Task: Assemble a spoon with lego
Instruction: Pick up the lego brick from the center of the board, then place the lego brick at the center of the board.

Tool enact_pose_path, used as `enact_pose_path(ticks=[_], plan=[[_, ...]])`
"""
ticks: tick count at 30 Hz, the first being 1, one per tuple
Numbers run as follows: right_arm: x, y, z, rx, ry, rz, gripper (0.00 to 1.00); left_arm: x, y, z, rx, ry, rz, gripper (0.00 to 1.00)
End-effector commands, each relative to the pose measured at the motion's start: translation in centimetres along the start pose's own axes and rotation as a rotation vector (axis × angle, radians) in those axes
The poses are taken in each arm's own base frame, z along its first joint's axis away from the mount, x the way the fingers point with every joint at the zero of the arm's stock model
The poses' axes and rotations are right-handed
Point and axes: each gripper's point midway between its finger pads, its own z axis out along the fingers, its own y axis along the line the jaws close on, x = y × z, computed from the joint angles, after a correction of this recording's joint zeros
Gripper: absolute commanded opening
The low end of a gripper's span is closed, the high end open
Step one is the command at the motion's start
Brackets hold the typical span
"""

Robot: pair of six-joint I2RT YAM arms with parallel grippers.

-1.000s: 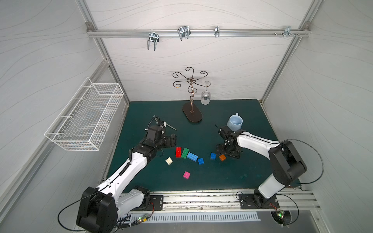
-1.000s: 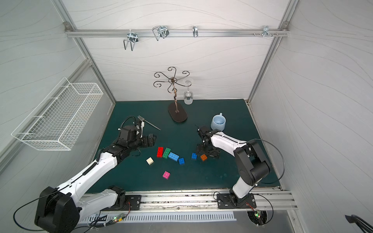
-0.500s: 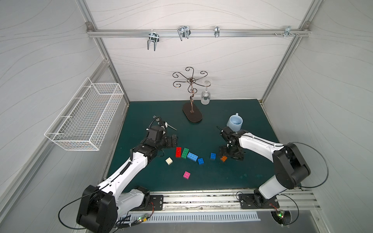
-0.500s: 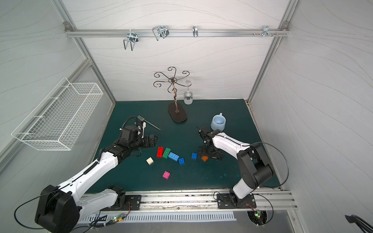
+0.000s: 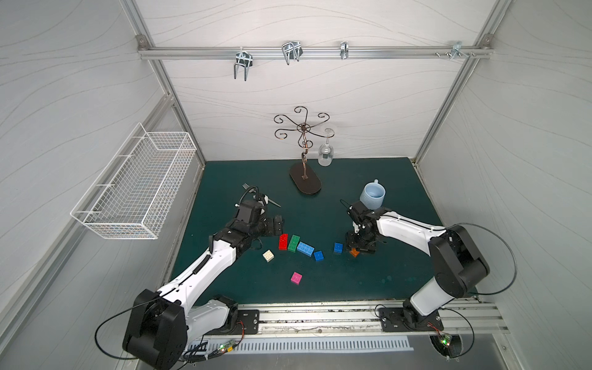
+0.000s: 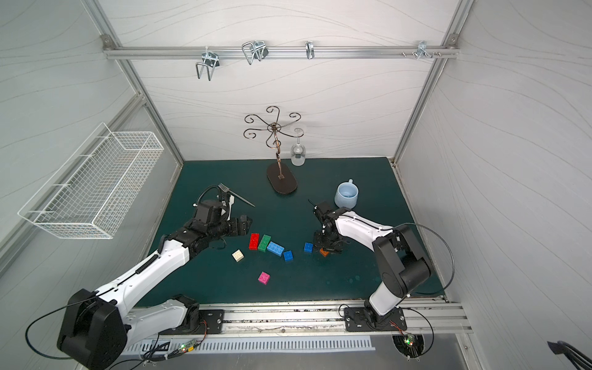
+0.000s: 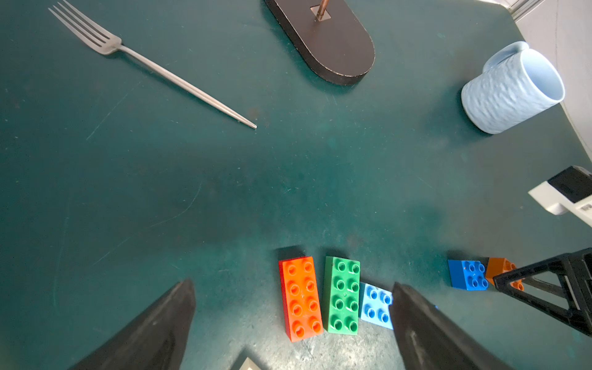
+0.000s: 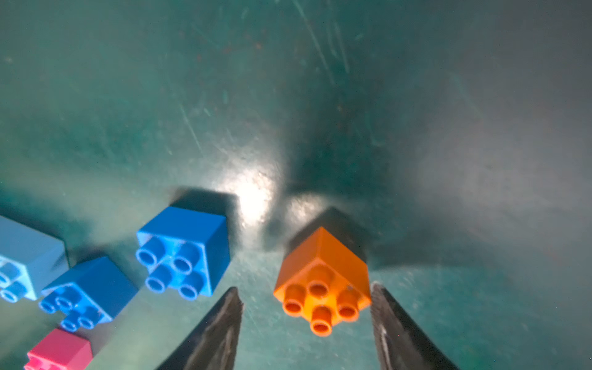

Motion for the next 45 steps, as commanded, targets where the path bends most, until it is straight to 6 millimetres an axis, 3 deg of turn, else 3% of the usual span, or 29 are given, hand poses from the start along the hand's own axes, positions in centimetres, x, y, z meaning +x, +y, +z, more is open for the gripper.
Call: enact_pose_path(ticks=[1,5,14,20,25,28,35,45], plan=[[-0.4,1.1,0.2,-0.022,-0.001,-0.034,0.62,-1.8,-0.8,-0.4,0.017,-0.041,-0.002,1.00],[-0.8,1.2,0.4,0.001,-0.014,-0.052,0.59,-2.0,-0.8,-0.4,0.018,-0.046,-0.001,1.00],[-1.0,-0.8,0.8,0.138,-0.001,-0.031,0.53,-1.9,-0.9,-0.2,0.015,-0.036,0.003,1.00],[-0.6,-0.8,0.5,0.136,0.012,-0.042,0.34,-1.6,-1.4,-0.4,0.017,-0.022,0.023,1.00],[-0.8,-0.3,0.0,0.114,0.006,-0.064,0.30,-0.8,-3.0,-0.3,0.045,-0.002,0.062,1.00],[-1.9,-0.2,-0.6,0.113,-0.012,-0.079,0.30,-0.4,-4.3,-0.3,0.076,0.011,0.078,1.00],[-6.6,0.1,-2.0,0.107,-0.050,-0.099,0.29,0.4,-6.4,0.6,0.110,0.039,0.088,1.00],[-9.0,0.3,0.1,0.121,-0.018,-0.124,0.29,0.4,-7.6,2.0,0.114,0.064,0.107,1.00]])
